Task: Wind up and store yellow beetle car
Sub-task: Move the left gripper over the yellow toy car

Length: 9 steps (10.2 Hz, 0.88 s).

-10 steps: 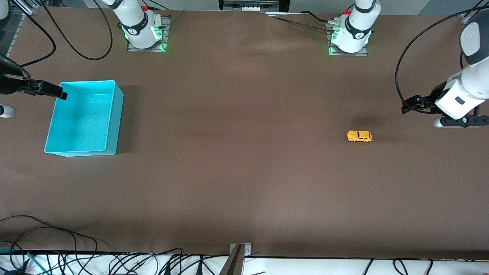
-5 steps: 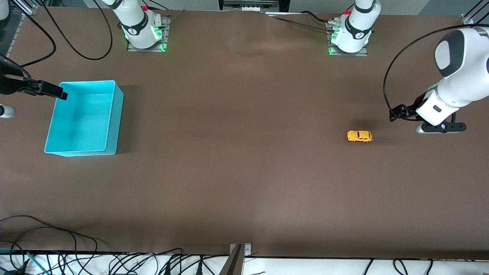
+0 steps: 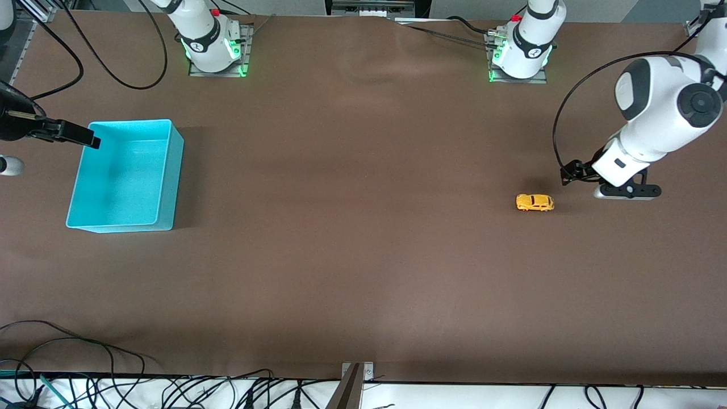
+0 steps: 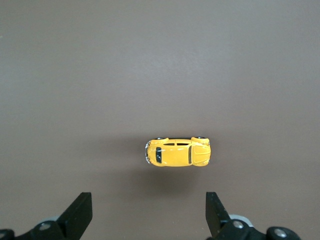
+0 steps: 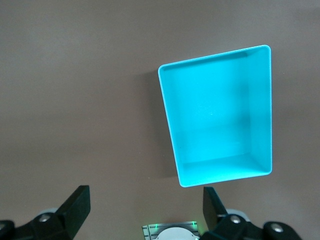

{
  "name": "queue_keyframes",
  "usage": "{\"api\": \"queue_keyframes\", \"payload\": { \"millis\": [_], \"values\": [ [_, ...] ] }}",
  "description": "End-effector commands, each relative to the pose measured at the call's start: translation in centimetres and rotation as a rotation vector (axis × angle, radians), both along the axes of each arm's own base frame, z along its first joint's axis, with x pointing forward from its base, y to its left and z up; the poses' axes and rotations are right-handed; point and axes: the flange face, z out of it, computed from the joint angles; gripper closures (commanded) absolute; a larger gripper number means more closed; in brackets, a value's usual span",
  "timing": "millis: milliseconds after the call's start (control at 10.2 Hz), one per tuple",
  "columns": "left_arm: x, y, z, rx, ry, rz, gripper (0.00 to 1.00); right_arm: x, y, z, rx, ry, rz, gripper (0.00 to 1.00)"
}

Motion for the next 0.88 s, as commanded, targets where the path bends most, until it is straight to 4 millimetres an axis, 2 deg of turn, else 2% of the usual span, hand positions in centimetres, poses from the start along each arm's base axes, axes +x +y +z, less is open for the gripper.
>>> {"api": "queue_keyframes", "payload": {
  "millis": [0,393,786],
  "values": [
    [-1.6,-0.5,-2.0,0.003,0.003,-0.132,0.00,-0.2,0.0,0.1,0.018,0.000,-0.020,0.00],
    [-3.0,-1.1,-5.4,-0.010,0.060,-0.462,0.00,-0.2,0.0,0.1,0.018,0.000,-0.020,0.00],
    [-3.0,-1.0,-6.9,-0.017,0.080,-0.882,0.00,-0.2,0.0,0.1,0.018,0.000,-0.020,0.00]
  ]
}}
